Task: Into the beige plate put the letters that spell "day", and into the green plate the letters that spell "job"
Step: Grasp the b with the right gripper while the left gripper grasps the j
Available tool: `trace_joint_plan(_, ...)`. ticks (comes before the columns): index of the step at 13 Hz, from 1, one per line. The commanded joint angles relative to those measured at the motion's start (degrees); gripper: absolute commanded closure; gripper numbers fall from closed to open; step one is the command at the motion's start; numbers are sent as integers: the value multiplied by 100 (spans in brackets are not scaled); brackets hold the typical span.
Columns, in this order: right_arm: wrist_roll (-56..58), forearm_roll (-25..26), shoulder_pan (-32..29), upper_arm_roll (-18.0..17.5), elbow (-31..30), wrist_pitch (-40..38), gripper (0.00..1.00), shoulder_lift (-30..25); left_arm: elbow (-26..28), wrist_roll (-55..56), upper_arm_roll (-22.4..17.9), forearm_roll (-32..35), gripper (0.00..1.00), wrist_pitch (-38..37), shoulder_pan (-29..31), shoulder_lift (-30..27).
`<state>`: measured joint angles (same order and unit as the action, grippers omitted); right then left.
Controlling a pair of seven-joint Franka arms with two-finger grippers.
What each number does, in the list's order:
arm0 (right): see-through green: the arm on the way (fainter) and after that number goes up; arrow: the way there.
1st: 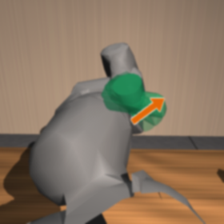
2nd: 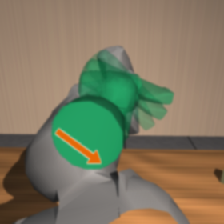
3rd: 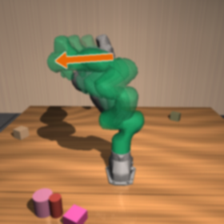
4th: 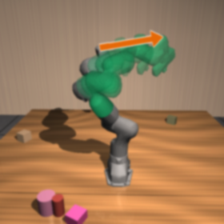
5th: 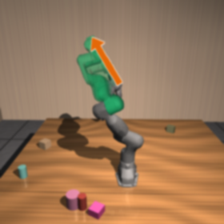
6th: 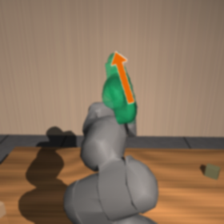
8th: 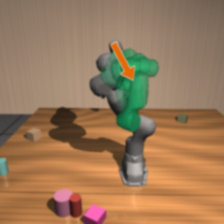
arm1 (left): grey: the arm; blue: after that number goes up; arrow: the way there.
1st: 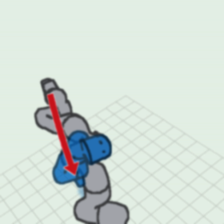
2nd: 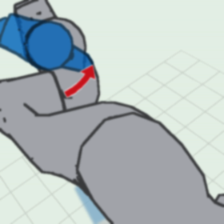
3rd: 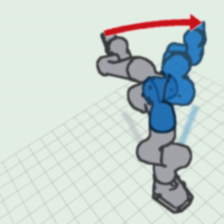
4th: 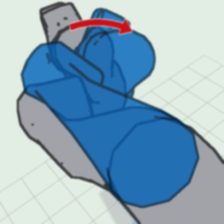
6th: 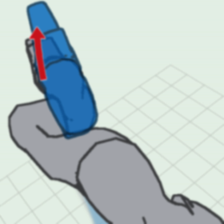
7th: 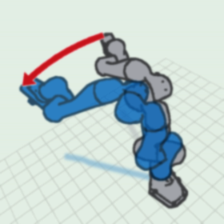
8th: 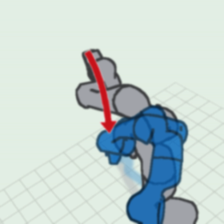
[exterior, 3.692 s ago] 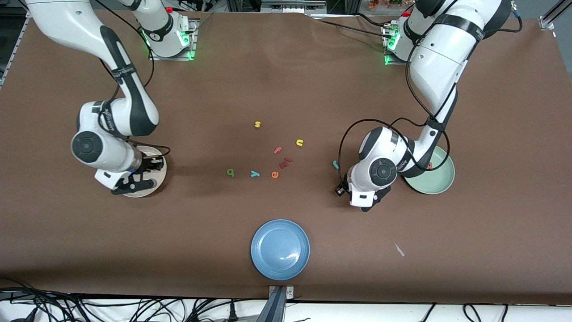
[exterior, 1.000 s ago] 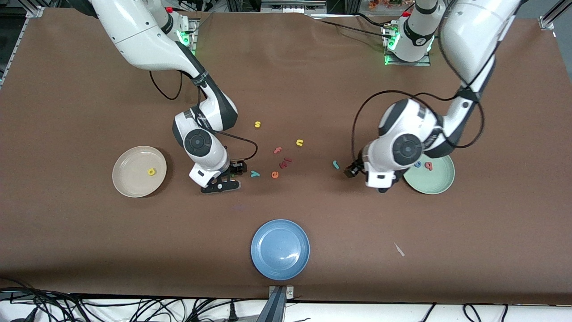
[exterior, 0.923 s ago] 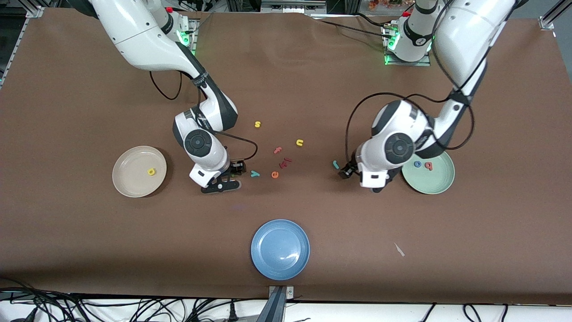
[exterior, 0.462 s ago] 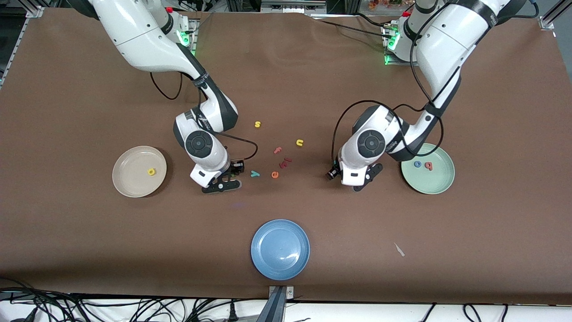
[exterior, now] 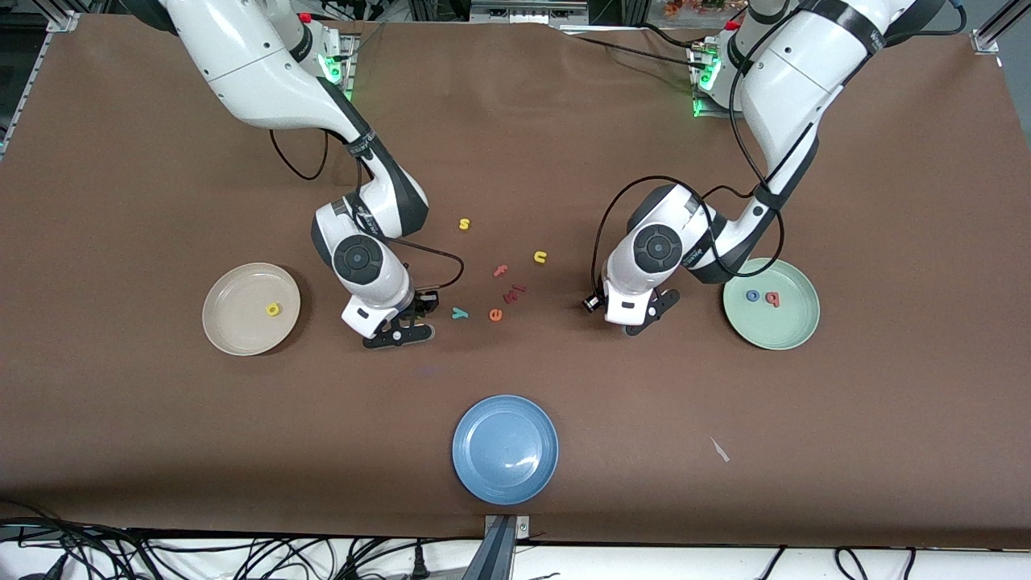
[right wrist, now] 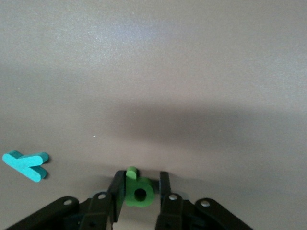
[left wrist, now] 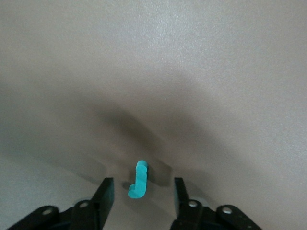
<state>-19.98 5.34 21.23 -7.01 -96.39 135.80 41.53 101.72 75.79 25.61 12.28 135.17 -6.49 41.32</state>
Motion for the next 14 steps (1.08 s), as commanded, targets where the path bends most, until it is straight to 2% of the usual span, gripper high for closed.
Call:
trace_joint_plan(1, 12, 20, 30, -10, 95, -53, 73, 84, 32, -161, -12, 152, 59, 62, -1, 8)
trace_joint_plan(5, 12, -6, 30, -10, 121, -88, 87, 84, -3, -179, -47, 161, 63, 62, 16, 25)
trace_joint_plan(7, 30, -33, -31, -2, 418, -648, 91, 49, -3, -205, -47, 222, 65, 62, 17, 34)
trace_joint_plan(9, 47, -42, -118, 16, 875, -1369, 92, 13, -12, -205, -47, 222, 75, 62, 8, 34)
trace_joint_plan(10, 39, -33, -189, 25, 903, -1476, 93, -13, -3, -214, -47, 222, 79, 53, 8, 43)
trace_joint_plan(14, 599, -59, -259, 375, 333, -1512, 94, -601, -38, -258, -38, 222, 96, 9, 34, 17)
